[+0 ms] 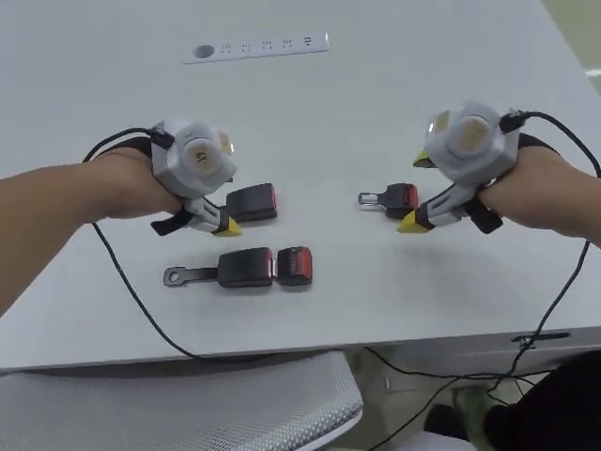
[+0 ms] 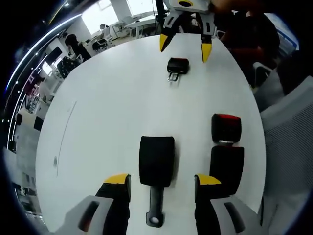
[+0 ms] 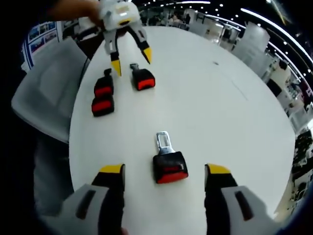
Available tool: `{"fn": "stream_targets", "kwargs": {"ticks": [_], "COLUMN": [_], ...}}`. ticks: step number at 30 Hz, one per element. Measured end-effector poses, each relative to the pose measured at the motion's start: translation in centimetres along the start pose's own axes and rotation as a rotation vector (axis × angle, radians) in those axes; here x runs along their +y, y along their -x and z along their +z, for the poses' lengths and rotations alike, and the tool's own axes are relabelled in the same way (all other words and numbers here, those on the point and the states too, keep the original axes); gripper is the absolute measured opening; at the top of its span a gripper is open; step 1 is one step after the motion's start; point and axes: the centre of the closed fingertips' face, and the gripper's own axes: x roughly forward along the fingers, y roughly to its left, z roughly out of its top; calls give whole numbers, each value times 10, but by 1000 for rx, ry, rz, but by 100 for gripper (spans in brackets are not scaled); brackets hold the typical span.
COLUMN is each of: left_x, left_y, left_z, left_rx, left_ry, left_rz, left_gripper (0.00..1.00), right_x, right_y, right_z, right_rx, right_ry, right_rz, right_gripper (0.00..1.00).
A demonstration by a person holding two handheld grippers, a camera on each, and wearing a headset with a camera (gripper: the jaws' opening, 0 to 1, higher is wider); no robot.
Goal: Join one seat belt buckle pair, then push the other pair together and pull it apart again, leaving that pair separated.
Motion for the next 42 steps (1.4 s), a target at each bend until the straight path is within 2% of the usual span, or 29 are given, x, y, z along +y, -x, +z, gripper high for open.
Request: {"fn": "stream_targets", "kwargs": {"ticks": [2,3,4,5,6,10,13,15,16,19,21,24,25,27,28,31,42], "left_x": [-1,-1,-1,-4,-6,-17,-25,-26,-27,-32,-37,-39,-38,-36,-35,-38,-40], "left_y": [14,24,26,34,39,59,69,74,78,85,89,93,94,100,102,105,112], "left_z": [-2,-5,-5,-4,-4,-20,-27,-32,-35,-42,-49,-60,-65,-70,-73,-78,-80], "left_rx": [-35,-47,-59,-96,-113,-124,-156,-167,-186,-216,-222,-223,-212,-226,-233,-229,-249], "left_ry": [34,51,63,99,120,154,219,239,263,303,322,355,361,381,410,428,484], "left_rz": [32,54,64,69,75,95,109,132,148,166,167,198,212,236,245,248,277], "left_gripper": [57,58,60,62,64,69,73,74,75,81,85,100,100,100,100,100,100], "right_x": [6,10,11,14,15,20,26,27,29,32,33,38,38,41,42,43,49], "right_y": [8,13,15,19,22,32,37,39,40,44,47,51,53,56,57,57,58], "right_z": [4,8,8,8,8,11,12,11,11,11,11,10,9,8,7,2,0], "right_rx": [-32,-66,-67,-69,-74,-97,-114,-117,-121,-133,-146,-155,-159,-171,-172,-174,-189], "right_ry": [-37,-59,-60,-76,-77,-91,-108,-110,-116,-134,-163,-190,-195,-201,-202,-202,-240], "right_rz": [-12,-17,-16,-18,-22,-56,-63,-72,-72,-83,-85,-89,-94,-99,-102,-115,-130], "right_gripper": [72,74,77,78,78,85,88,90,90,91,93,96,98,100,100,100,100]}}
